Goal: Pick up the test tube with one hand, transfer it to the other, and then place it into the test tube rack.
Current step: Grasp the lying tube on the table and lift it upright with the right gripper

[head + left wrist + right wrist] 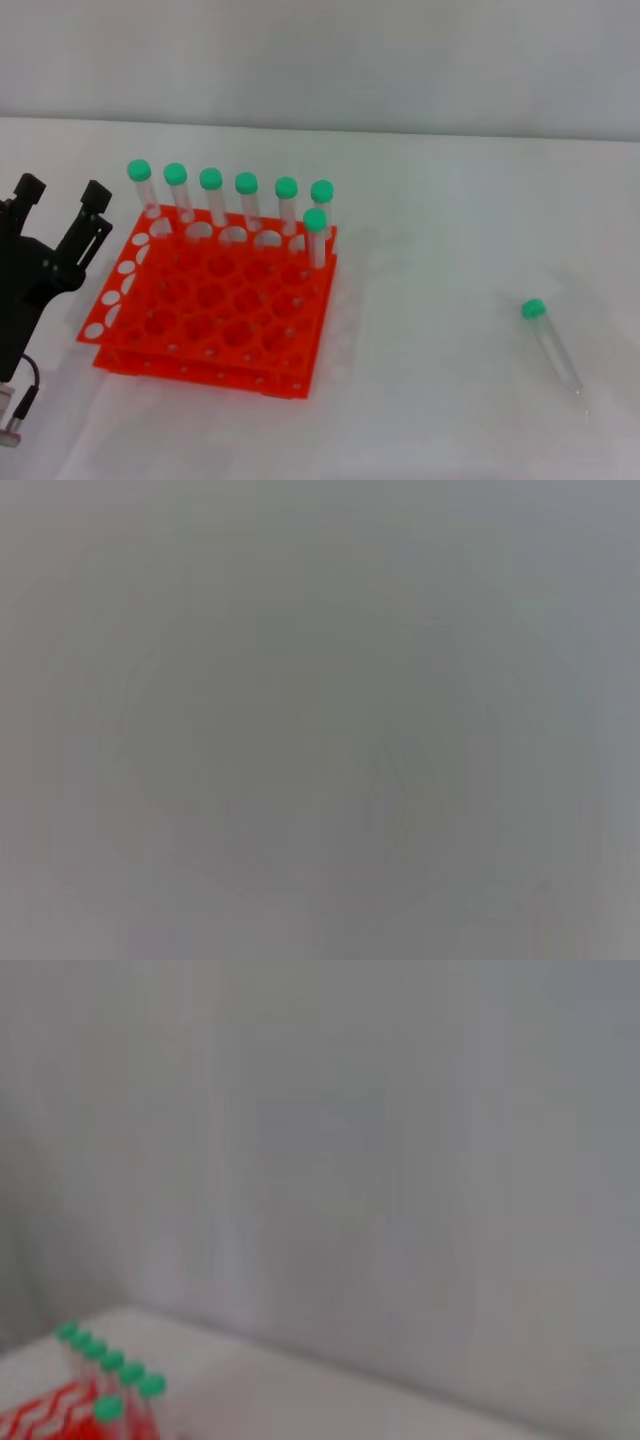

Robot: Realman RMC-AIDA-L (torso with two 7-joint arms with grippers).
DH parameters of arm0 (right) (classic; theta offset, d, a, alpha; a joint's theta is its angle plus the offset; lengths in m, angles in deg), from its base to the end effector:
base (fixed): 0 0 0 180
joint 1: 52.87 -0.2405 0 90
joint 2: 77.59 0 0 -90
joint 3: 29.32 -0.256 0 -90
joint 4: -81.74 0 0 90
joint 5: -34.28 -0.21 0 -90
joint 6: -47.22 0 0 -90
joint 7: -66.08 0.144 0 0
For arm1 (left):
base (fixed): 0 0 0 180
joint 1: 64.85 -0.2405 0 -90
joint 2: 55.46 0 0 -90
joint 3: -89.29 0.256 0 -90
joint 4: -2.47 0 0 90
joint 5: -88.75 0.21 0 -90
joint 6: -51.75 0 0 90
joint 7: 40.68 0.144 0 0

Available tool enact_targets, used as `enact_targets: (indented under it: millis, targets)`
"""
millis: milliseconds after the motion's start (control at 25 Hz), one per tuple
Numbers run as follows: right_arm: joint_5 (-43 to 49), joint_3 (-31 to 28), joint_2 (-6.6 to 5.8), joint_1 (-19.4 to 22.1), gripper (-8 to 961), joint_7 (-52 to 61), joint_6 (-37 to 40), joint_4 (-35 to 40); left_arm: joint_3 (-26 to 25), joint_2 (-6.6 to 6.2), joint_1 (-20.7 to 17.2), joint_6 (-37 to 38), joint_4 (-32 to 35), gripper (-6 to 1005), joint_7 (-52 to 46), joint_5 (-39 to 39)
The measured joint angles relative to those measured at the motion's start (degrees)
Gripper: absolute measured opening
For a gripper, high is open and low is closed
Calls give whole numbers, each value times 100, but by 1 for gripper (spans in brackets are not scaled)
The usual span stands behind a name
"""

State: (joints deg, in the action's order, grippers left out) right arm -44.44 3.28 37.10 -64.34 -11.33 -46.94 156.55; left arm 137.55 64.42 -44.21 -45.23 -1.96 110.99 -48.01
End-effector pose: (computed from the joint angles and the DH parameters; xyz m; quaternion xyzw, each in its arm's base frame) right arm 0.2880 0.2813 0.1732 -0.8682 0.2596 0.2503 0.3409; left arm -0.3172 0.2600 0.0013 -0.6662 -0.2214 -0.4845 0.5218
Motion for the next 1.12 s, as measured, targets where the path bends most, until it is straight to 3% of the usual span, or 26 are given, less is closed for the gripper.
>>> enact_targets:
  millis: [160,320,400,560,720,1120]
  targets:
    - [1312,755,0,-161,725,1773,6,1580,-1,-10,-29,2,20,863,-49,-1]
    - [2918,2023,12,-249,726,3176,-44,2893,0,-24,-26,3,40,862,-133,-74]
    - [3436,2655,14,-284,726,3671,-40,3190,-1,-27,-26,4,43,862,-144,-138]
    - [3973,3795,23,-424,725,4425,-37,3329,0,-32,-25,10,47,862,-145,-198]
    - [4038,4540,37,-641,724,4841,49,3072,0,-44,-25,12,50,861,-147,-219]
    - [4160,5403,50,-911,722,5042,780,2210,1,-36,-70,13,57,861,-147,-274]
